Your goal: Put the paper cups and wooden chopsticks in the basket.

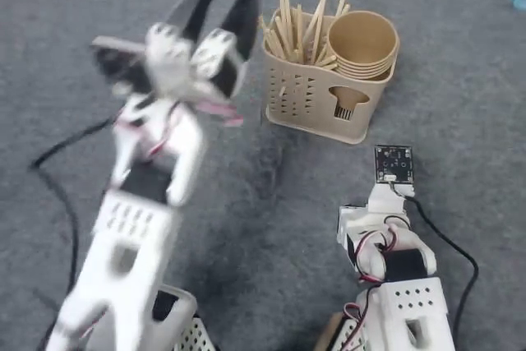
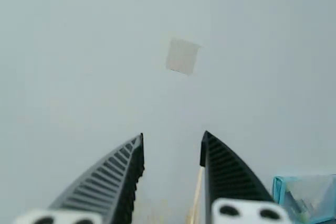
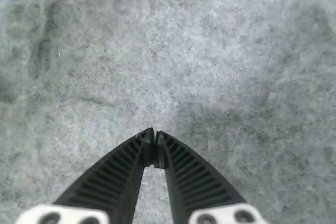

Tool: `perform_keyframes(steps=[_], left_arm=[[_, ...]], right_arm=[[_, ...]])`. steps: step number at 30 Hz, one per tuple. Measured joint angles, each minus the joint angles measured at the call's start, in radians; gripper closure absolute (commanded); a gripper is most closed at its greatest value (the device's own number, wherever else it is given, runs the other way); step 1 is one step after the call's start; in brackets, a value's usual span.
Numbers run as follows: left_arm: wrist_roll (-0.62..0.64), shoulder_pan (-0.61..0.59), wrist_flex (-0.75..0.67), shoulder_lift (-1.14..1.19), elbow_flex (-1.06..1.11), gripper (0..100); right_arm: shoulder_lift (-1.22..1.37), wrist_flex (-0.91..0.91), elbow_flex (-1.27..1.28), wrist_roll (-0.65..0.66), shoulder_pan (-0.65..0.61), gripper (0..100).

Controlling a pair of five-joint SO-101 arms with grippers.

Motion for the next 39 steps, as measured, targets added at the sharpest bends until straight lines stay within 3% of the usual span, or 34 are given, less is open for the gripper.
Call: perform_keyframes(steps=[2,6,12,18,21,30,39], left_arm=[[0.0,-0.026,0.114,-0.143,0.038,99],[0.0,-0.089,0.278,-0.414,0.144,99],[0.006,-0.235,0.301,-0.755,0.394,99],[0.005,-0.348,0.315,-1.065,0.698,99],[0.005,-0.4,0.399,-1.069,0.756,99],[0.008,-0.443,0.783,-1.077,0.872,99],[-0.034,-0.453,0.887,-1.079,1.002,99]], right_arm=[[0.0,0.0,0.006,0.0,0.0,99.1],[0.0,0.0,0.006,0.0,0.0,99.1],[-0.043,0.034,0.006,0.0,0.0,99.1],[-0.313,0.17,0.048,-0.018,0.032,99.1],[-0.476,0.221,0.063,-0.025,0.068,99.1],[-0.46,0.249,0.078,-0.025,0.078,99.1],[-0.471,0.265,0.157,-0.025,0.141,99.0]])
